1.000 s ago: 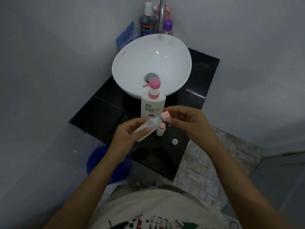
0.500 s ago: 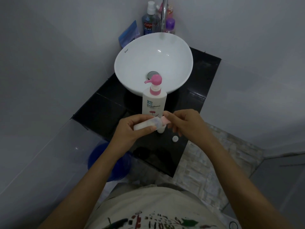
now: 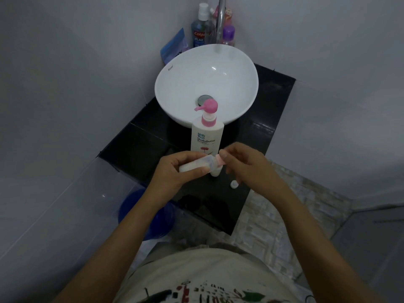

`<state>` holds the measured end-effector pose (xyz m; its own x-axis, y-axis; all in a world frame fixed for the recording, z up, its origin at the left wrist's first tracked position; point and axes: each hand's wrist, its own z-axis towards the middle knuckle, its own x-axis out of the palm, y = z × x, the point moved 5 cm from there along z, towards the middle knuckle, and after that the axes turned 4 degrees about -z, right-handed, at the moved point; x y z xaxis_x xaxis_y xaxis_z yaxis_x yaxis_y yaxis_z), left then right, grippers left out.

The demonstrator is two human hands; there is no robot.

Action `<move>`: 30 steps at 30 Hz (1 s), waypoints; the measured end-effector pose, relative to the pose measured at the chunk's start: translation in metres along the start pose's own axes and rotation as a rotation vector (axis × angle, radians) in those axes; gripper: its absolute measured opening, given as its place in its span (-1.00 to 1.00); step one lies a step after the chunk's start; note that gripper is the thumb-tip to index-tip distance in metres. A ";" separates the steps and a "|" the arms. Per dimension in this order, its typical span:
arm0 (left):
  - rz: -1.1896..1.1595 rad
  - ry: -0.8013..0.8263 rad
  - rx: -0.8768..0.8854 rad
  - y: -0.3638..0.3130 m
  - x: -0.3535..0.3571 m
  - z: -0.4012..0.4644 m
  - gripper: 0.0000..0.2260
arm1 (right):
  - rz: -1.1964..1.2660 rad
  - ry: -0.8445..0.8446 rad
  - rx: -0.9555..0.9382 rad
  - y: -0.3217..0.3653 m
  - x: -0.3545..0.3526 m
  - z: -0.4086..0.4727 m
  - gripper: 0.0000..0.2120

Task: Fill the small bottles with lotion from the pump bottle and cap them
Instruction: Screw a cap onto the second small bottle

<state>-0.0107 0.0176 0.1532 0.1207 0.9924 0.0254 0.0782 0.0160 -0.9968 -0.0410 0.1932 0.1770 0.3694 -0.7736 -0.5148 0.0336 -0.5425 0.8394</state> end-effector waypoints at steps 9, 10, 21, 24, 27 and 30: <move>-0.030 0.004 -0.020 0.000 0.001 -0.002 -0.67 | -0.040 -0.096 0.013 0.000 0.002 0.001 -0.63; -0.034 0.004 -0.022 -0.001 0.001 -0.003 -0.67 | -0.034 -0.090 0.004 0.000 0.002 0.001 -0.65; -0.036 0.002 -0.036 0.000 0.000 -0.003 -0.68 | -0.005 -0.082 0.010 -0.001 0.005 -0.002 -0.72; -0.048 -0.004 -0.038 0.000 -0.001 -0.002 -0.68 | 0.079 -0.040 -0.056 0.002 0.004 -0.004 -0.86; -0.052 -0.008 -0.048 0.001 -0.003 -0.002 -0.69 | 0.093 0.012 -0.122 0.001 0.001 -0.004 -0.87; -0.053 0.004 -0.050 0.001 0.000 -0.002 -0.70 | 0.068 -0.064 -0.044 -0.001 0.004 -0.003 -0.83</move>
<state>-0.0089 0.0171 0.1523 0.1186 0.9898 0.0787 0.1335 0.0626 -0.9891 -0.0364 0.1914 0.1745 0.3122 -0.8283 -0.4652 0.0521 -0.4740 0.8790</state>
